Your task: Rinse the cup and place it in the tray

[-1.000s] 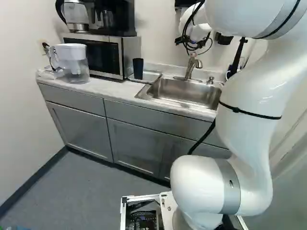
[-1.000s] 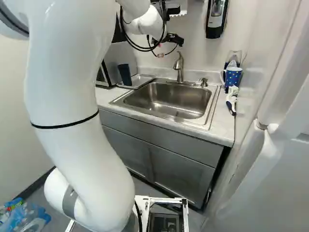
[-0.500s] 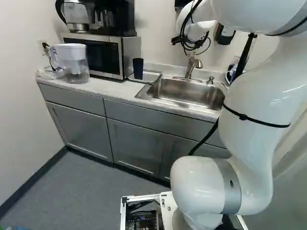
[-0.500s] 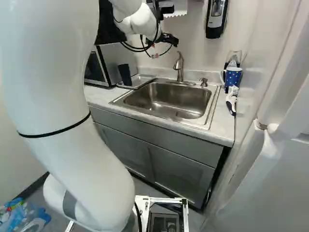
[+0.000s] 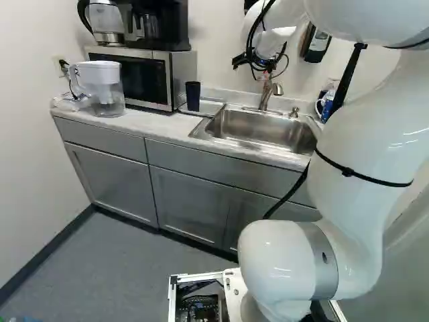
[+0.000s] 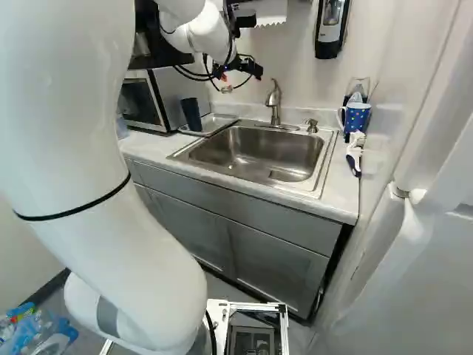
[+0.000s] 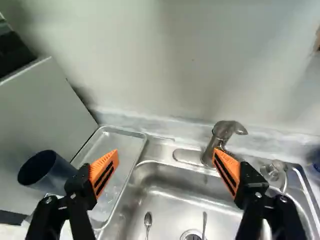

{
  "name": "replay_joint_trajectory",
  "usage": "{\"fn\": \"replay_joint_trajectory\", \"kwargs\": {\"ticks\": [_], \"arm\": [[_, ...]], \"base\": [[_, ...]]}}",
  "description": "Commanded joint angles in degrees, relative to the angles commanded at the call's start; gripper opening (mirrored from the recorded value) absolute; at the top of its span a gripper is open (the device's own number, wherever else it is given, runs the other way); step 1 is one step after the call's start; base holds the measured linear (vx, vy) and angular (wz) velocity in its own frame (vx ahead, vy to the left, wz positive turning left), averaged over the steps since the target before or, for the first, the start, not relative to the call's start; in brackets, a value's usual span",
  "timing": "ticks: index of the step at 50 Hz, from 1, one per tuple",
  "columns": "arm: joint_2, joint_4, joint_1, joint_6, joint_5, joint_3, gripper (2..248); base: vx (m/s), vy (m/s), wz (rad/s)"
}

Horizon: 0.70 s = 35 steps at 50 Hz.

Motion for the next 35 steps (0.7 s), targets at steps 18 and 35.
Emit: {"fn": "replay_joint_trajectory", "kwargs": {"ticks": [18,35], "arm": [[0.0,0.0,0.1,0.0,-9.3,0.0,247],[0.7,0.0,-0.1,0.0,-18.0,0.8,247]], "base": [[0.0,0.0,0.0],[0.0,0.0,0.0]]}}
